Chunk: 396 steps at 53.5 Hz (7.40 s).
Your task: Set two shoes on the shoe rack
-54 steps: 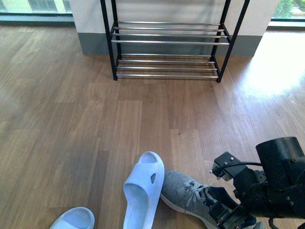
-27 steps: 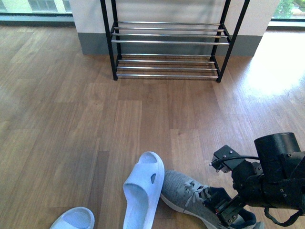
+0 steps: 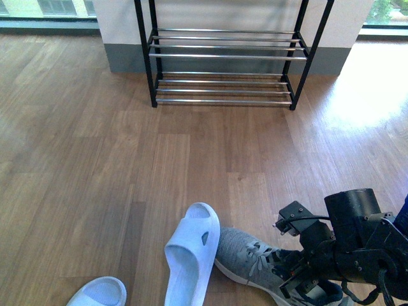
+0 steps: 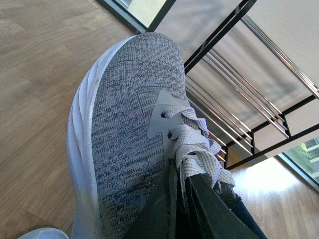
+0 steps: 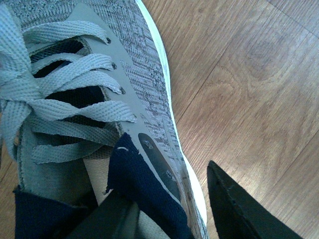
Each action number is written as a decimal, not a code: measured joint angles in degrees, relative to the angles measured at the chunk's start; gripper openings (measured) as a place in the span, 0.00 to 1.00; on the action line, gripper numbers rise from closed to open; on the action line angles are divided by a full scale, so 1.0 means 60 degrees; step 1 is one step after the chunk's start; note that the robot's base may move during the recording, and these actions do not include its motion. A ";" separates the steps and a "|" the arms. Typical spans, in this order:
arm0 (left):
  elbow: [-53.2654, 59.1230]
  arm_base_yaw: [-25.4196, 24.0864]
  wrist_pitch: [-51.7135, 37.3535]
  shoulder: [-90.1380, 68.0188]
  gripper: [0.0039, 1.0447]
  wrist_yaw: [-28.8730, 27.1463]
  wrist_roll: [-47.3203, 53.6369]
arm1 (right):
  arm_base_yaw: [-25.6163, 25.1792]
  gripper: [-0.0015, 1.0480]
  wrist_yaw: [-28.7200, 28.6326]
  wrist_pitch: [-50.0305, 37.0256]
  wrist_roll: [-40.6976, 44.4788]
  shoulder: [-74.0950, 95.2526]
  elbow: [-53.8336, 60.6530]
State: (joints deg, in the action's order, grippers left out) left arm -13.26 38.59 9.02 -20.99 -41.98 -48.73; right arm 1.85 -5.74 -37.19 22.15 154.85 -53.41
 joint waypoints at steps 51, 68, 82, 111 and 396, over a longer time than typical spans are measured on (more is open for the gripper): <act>0.0000 0.0000 0.0000 0.0000 0.02 0.0000 0.0000 | -0.1253 0.01 -0.0350 0.0521 -0.0328 -0.8415 0.3224; 0.0000 0.0000 0.0000 0.0000 0.02 0.0000 0.0000 | -0.2484 0.01 -0.1483 0.2339 -0.1005 -1.5635 0.5555; 0.0000 0.0000 0.0000 0.0000 0.02 0.0000 0.0000 | -0.3523 0.01 -0.2546 0.5224 -0.2313 -2.1908 0.7267; 0.0000 0.0000 0.0000 0.0000 0.02 0.0000 0.0000 | -0.3544 0.01 -0.2488 0.5227 -0.2477 -2.1981 0.7260; -0.0018 -0.0004 0.0018 -0.0011 0.02 -0.0004 0.0000 | -0.3570 0.01 -0.2452 0.5257 -0.2543 -2.1995 0.7289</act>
State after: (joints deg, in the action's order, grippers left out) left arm -13.37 38.57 9.13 -21.06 -42.00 -48.73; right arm -19.57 -20.45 -5.65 6.90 22.87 -9.67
